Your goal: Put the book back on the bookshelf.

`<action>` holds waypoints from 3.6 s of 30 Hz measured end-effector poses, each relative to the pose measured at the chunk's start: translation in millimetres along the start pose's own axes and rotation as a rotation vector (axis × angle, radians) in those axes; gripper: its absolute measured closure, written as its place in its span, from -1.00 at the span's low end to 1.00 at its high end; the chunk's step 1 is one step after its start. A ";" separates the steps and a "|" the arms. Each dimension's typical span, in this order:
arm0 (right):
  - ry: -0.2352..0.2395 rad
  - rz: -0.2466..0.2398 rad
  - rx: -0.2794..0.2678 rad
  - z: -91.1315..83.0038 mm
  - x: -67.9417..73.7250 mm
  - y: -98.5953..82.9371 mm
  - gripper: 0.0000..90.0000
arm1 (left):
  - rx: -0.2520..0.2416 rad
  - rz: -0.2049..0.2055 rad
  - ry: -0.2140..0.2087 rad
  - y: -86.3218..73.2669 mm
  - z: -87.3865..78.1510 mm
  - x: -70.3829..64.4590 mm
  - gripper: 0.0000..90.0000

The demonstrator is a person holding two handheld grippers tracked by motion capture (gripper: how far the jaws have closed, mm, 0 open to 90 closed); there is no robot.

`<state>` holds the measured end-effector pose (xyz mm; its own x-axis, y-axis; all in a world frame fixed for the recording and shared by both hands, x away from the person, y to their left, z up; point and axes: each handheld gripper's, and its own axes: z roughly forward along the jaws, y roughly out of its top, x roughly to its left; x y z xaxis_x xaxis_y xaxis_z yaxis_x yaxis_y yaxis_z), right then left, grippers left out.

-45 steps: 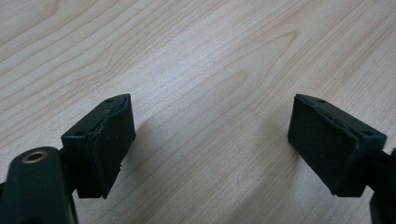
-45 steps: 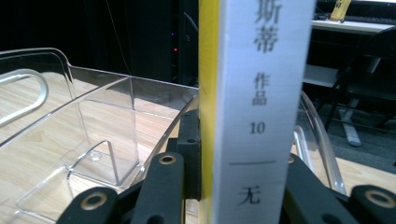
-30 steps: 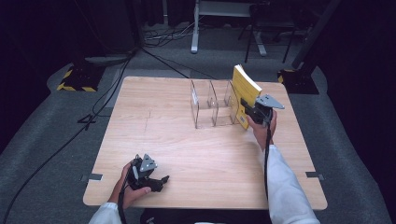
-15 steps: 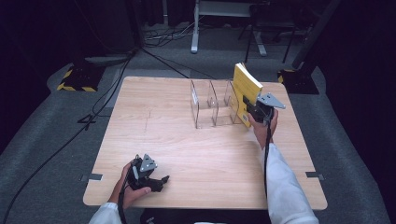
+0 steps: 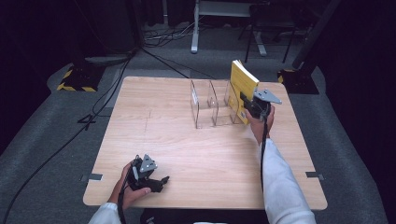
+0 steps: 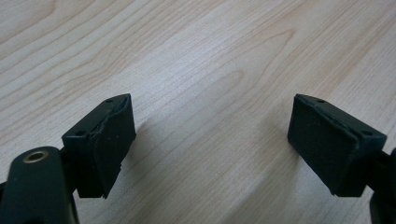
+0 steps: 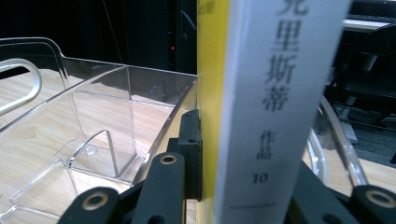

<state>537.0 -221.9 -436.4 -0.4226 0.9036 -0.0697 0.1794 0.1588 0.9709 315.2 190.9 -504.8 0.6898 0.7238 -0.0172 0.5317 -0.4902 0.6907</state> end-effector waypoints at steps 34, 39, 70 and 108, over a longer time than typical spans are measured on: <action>0.067 -0.121 0.111 -64.1 -6.4 -1.8 0.26 | -0.001 0.002 0.006 -0.3 -0.4 -0.5 -0.65; 0.089 -0.145 0.122 -72.9 -7.7 1.0 0.23 | 0.000 -0.003 0.003 -0.4 -0.3 -0.7 -0.65; 0.258 -0.240 0.313 -115.4 -9.0 0.4 -0.13 | 0.000 0.003 -0.004 -0.1 0.0 0.3 -0.66; 0.273 -0.368 0.416 -174.0 -6.2 -49.6 -0.31 | 0.000 0.004 -0.003 0.0 0.0 0.4 -0.66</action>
<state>376.2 -304.6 -444.3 -0.7251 0.6344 -0.2679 0.2870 0.6320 0.7199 315.5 191.2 -504.8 0.6934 0.7204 -0.0169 0.5292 -0.4932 0.6904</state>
